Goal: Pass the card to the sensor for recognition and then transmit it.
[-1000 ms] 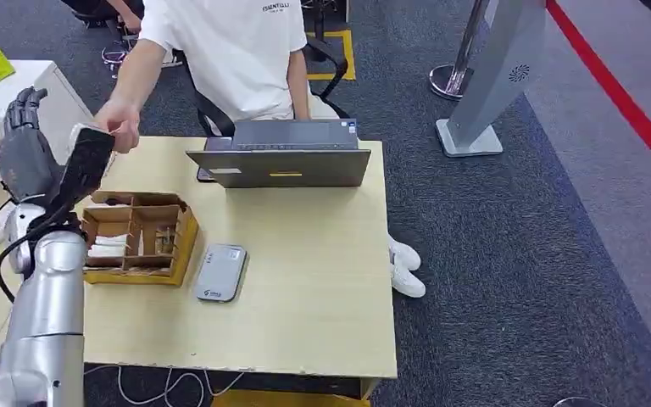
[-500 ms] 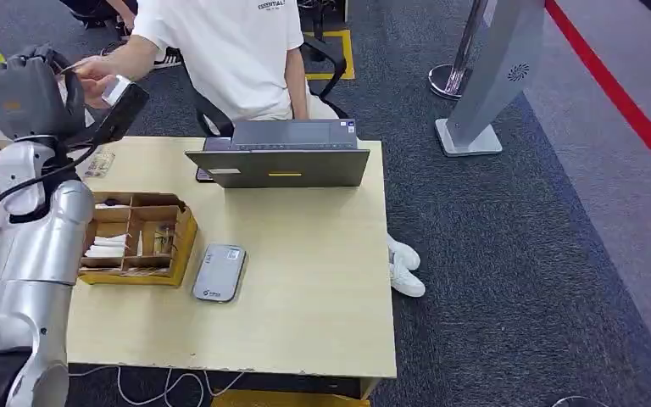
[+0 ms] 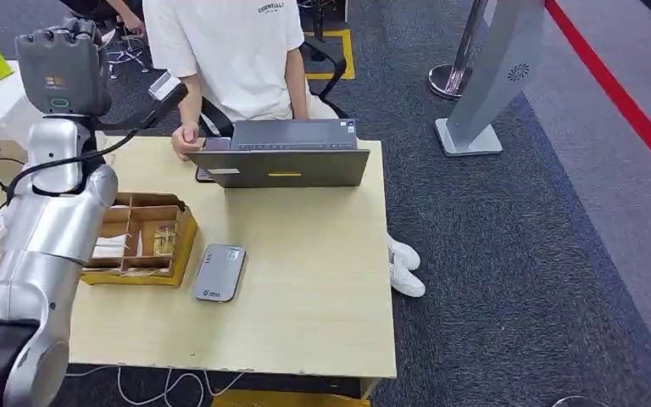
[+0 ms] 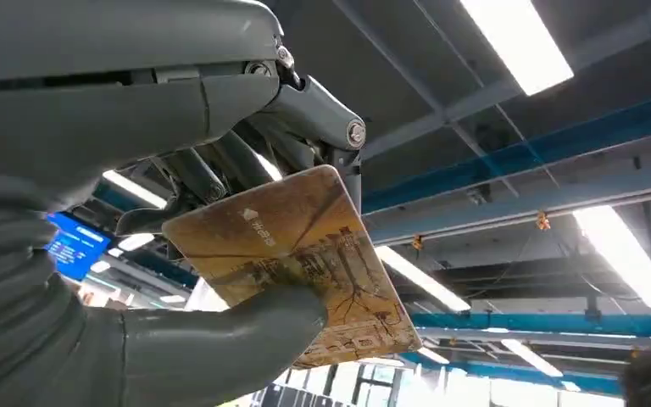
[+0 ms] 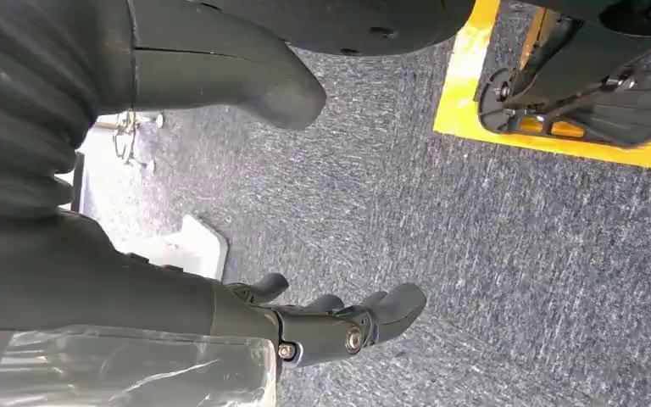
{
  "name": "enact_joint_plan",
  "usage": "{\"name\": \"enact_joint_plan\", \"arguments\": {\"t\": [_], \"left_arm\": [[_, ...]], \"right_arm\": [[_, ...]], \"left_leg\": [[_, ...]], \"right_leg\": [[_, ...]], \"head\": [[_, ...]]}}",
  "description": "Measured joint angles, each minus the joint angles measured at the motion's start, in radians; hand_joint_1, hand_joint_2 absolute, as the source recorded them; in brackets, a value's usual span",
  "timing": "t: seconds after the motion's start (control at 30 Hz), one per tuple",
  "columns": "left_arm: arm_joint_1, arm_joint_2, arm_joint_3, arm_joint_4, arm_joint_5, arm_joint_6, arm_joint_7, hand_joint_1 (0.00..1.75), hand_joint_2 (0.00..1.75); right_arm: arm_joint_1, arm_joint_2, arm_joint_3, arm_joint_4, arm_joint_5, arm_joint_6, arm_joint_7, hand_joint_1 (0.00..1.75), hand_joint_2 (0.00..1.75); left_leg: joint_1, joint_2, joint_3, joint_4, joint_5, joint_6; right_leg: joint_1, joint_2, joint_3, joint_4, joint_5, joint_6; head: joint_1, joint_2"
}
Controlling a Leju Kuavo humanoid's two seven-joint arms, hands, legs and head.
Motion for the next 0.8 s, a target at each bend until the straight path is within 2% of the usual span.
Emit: {"name": "enact_joint_plan", "arguments": {"t": [0.07,0.2,0.3,0.47,0.53,0.67,0.8], "left_arm": [[0.001,-0.002,-0.004,0.005,0.006,0.003,-0.002,1.75,1.75],[0.064,-0.013,-0.004,-0.045,0.088,0.021,-0.059,1.75,1.75],[0.242,-0.023,-0.012,-0.214,0.117,0.024,-0.085,1.75,1.75],[0.629,-0.023,-0.071,-0.561,0.031,0.107,-0.091,1.75,1.75],[0.750,-0.018,-0.095,-0.664,0.015,0.122,-0.090,1.75,1.75],[0.897,-0.005,-0.119,-0.787,0.003,0.097,-0.089,1.75,1.75],[0.949,0.005,-0.130,-0.847,0.002,0.086,-0.089,1.75,1.75]], "right_arm": [[0.000,0.000,0.000,0.000,0.000,-0.001,0.001,0.00,1.75],[0.000,0.000,-0.001,0.000,-0.011,-0.011,0.006,0.00,1.75],[0.000,0.004,-0.016,0.001,-0.039,-0.026,0.004,0.00,1.75],[0.003,0.014,-0.052,0.005,-0.088,-0.048,0.010,0.00,1.75],[0.004,0.018,-0.064,0.005,-0.097,-0.053,0.013,0.00,1.75],[0.004,0.019,-0.082,0.005,-0.110,-0.059,0.012,0.00,1.75],[0.004,0.019,-0.094,0.005,-0.110,-0.064,0.011,0.00,1.75]], "left_leg": [[0.000,0.000,0.000,0.000,0.000,0.000],[0.000,0.000,0.000,0.000,0.000,0.000],[-0.001,0.001,0.000,-0.001,-0.001,0.000],[-0.001,0.005,-0.001,-0.001,-0.004,-0.001],[-0.001,0.005,-0.001,-0.001,-0.005,0.000],[-0.001,0.004,-0.001,-0.001,-0.005,0.000],[0.000,0.004,-0.001,-0.002,-0.004,-0.001]], "right_leg": [[0.000,0.000,0.000,0.000,0.000,0.000],[0.000,0.000,0.001,0.000,0.000,0.000],[-0.001,0.001,0.001,0.000,0.000,0.000],[-0.001,0.004,-0.002,-0.001,-0.003,-0.001],[-0.001,0.004,-0.003,-0.001,-0.003,0.000],[0.000,0.002,-0.003,-0.001,-0.004,0.000],[0.000,0.002,-0.002,0.000,-0.004,-0.001]], "head": [[0.000,0.000],[0.000,0.000],[0.000,0.000],[0.000,0.000],[0.000,0.000],[0.000,0.000],[0.000,0.000]]}}
